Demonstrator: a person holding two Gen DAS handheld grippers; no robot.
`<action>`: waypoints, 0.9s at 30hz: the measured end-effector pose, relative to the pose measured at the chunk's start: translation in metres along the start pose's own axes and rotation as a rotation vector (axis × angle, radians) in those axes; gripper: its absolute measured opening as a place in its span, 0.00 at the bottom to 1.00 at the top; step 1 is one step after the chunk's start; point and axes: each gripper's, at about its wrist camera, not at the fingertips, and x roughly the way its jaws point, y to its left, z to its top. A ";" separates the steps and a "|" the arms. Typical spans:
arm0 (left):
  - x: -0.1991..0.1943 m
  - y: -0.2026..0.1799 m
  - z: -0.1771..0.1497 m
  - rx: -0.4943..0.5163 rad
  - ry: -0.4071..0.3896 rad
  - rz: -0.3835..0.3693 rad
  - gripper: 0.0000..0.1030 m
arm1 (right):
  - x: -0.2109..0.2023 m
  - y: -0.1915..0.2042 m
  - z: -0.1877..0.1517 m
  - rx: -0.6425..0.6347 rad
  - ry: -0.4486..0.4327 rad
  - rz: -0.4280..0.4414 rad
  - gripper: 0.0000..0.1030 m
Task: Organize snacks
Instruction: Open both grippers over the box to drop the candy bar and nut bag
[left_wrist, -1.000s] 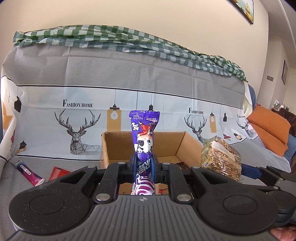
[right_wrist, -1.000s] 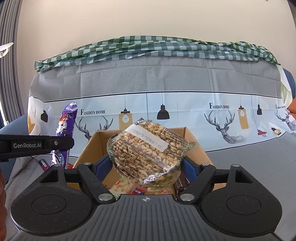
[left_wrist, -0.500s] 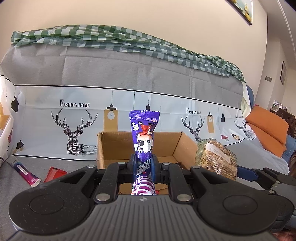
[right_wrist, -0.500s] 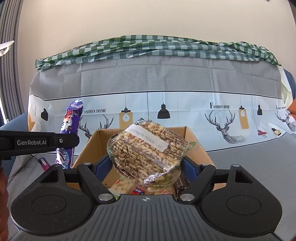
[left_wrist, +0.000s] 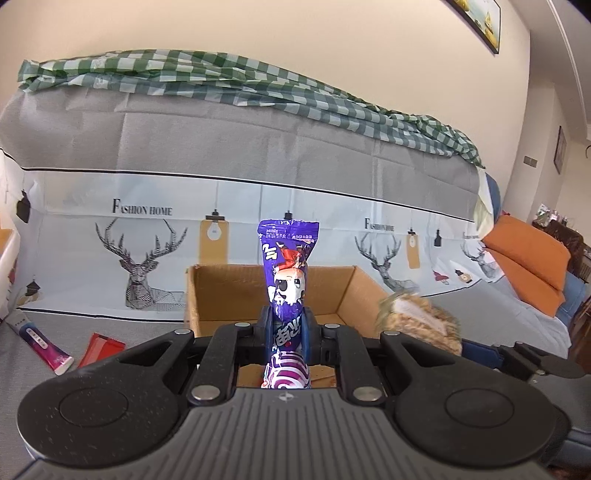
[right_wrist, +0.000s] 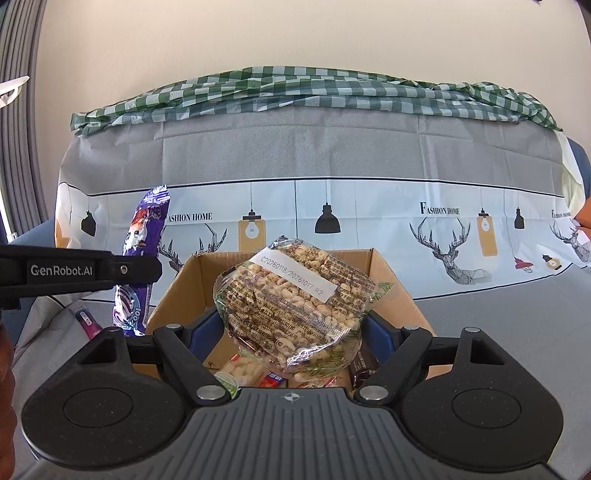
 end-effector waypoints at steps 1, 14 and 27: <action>0.001 0.000 0.000 0.001 0.008 -0.014 0.18 | 0.002 0.001 -0.001 -0.004 0.012 -0.003 0.85; -0.025 0.034 0.003 0.002 -0.028 0.039 0.34 | 0.004 0.031 0.000 0.006 -0.002 -0.038 0.90; -0.063 0.101 0.002 -0.093 -0.047 0.078 0.17 | -0.008 0.089 0.001 0.107 -0.149 -0.122 0.88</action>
